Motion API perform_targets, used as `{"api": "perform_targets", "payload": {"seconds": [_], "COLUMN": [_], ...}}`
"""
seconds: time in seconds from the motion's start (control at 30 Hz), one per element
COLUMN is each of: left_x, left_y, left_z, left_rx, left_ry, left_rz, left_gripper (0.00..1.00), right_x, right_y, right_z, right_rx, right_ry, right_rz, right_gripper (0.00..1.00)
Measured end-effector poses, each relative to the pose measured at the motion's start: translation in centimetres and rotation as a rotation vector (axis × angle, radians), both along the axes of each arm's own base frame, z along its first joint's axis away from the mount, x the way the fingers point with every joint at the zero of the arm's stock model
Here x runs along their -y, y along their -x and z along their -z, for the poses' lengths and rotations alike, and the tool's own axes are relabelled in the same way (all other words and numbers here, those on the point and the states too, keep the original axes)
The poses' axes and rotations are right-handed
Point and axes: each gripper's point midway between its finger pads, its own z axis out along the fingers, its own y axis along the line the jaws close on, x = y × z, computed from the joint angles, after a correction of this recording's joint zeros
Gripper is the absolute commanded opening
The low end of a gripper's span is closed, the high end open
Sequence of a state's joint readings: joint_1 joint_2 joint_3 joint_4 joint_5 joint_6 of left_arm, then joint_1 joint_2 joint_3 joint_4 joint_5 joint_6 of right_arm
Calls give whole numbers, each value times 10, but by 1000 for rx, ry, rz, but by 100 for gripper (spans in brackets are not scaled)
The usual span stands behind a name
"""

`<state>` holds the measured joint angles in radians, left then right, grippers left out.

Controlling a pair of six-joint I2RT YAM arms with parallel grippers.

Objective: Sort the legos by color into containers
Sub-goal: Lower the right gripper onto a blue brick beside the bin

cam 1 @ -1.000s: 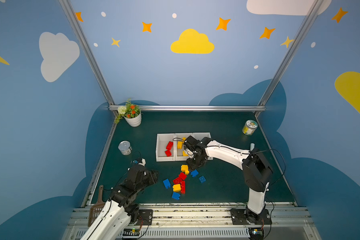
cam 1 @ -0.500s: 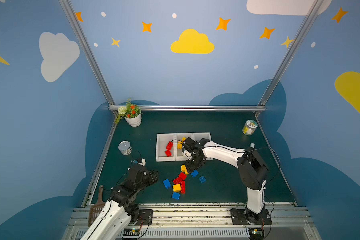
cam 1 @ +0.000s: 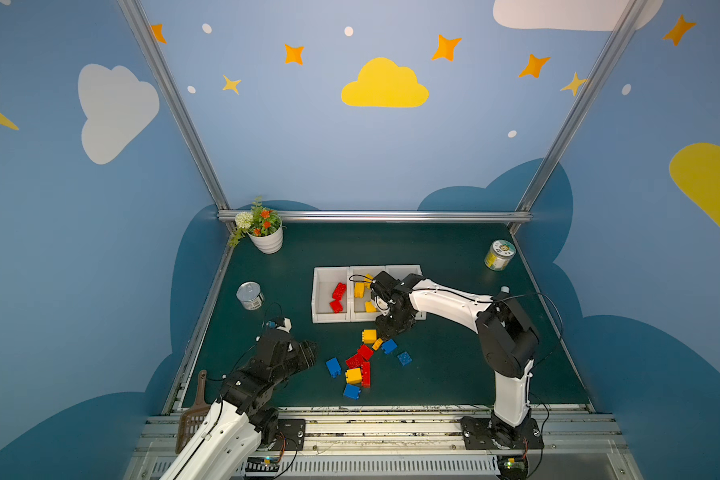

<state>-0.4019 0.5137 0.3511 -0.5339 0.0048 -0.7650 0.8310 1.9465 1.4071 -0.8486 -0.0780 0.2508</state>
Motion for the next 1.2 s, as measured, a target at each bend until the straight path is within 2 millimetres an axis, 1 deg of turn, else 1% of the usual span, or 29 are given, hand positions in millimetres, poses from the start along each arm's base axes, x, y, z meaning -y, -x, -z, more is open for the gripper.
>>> {"api": "perform_targets", "payload": {"seconds": [0.07,0.33,0.6,0.73,0.83,1.07,1.2], "left_x": [0,1,2,2,3,3,3], "left_y": [0,1,2,3,3,4,4], "left_z": [0,0,-1,-4,-6,-6,-5], "left_rx": [0,1,3,14,22,20,17], "left_ry": [1,2,3,11,17,19,18], "left_rz": [-1,3,9,11,10,10,11], "left_gripper": [60,60,60,60,60,60,60], "right_x": [2,-3,-2,2,6,1,1], "right_y": [0,-5,-9,-9,-5,-4,-4], "right_z": [-2,-17,-16,-12,-6,-5,-5], "right_rx": [0,25,33,37,30,34,38], "right_ry": [-1,-46,-39,-23,-8,-32,-39], "right_rz": [21,117,214,245,258,280,289], "right_gripper": [56,55,53,50,47,38,36]}}
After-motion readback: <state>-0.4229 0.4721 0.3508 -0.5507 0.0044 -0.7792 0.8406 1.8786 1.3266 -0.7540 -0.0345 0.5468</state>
